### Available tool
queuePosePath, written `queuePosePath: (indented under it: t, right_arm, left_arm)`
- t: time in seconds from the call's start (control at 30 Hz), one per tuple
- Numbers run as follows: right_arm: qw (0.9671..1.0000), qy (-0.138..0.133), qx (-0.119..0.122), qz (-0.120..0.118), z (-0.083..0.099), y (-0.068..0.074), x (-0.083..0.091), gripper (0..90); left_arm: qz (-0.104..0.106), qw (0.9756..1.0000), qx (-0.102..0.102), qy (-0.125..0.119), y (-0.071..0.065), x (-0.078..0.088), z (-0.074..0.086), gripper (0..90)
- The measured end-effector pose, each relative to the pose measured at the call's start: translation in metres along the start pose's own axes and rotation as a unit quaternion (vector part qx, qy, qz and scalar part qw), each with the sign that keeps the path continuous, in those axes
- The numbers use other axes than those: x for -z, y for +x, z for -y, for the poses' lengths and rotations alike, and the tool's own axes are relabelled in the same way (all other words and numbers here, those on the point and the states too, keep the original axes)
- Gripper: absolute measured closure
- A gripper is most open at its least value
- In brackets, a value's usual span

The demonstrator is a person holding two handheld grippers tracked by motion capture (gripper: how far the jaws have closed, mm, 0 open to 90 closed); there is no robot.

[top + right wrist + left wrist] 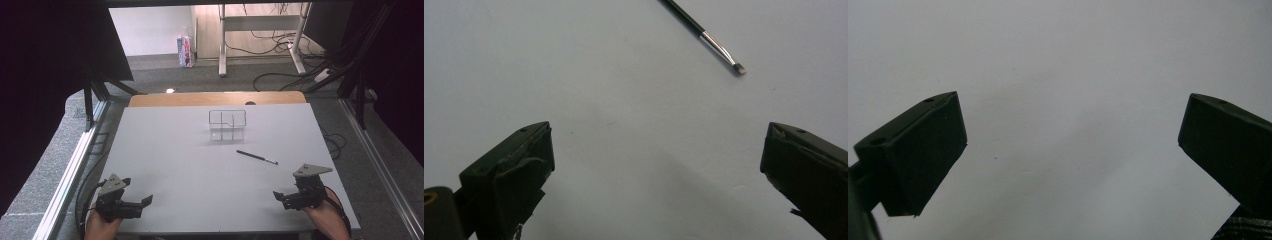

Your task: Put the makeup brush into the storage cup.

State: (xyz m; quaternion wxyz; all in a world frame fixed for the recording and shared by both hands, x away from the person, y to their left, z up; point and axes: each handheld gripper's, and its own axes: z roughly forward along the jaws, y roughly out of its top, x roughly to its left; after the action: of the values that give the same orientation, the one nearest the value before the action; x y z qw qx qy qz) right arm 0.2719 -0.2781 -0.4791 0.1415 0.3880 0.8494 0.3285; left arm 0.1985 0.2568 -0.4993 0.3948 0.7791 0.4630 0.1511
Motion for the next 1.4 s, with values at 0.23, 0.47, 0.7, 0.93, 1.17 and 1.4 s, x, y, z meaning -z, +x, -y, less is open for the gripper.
queuePosePath:
  t: [0.23, 0.47, 0.7, 0.93, 1.17, 1.4]
  right_arm:
    - [0.9999, 0.003, -0.013, -0.003, -0.004, -0.002, 0.001, 0.0]
    - [0.9999, 0.013, -0.006, -0.001, -0.007, -0.004, 0.000, 0.0]
    - [0.9997, 0.023, 0.003, 0.009, -0.010, -0.008, 0.002, 0.0]
    - [0.9993, 0.036, 0.002, 0.014, -0.013, -0.013, 0.001, 0.0]
    - [0.9981, 0.058, 0.014, 0.016, -0.017, -0.017, -0.001, 1.7]
    - [0.9974, 0.067, 0.020, 0.020, -0.023, -0.023, 0.000, 1.9]
  left_arm:
    - [-0.006, 1.0000, -0.004, 0.005, 0.000, -0.001, 0.000, 0.2]
    - [-0.006, 1.0000, -0.002, 0.005, 0.001, 0.000, 0.001, 0.2]
    - [-0.011, 0.9999, -0.005, 0.009, -0.001, -0.001, 0.000, 0.2]
    - [-0.014, 0.9998, -0.004, 0.010, -0.001, -0.001, 0.000, 0.2]
    - [-0.016, 0.9998, -0.005, 0.012, -0.001, -0.001, 0.000, 0.2]
    - [-0.016, 0.9998, -0.006, 0.013, -0.001, -0.001, 0.000, 0.2]
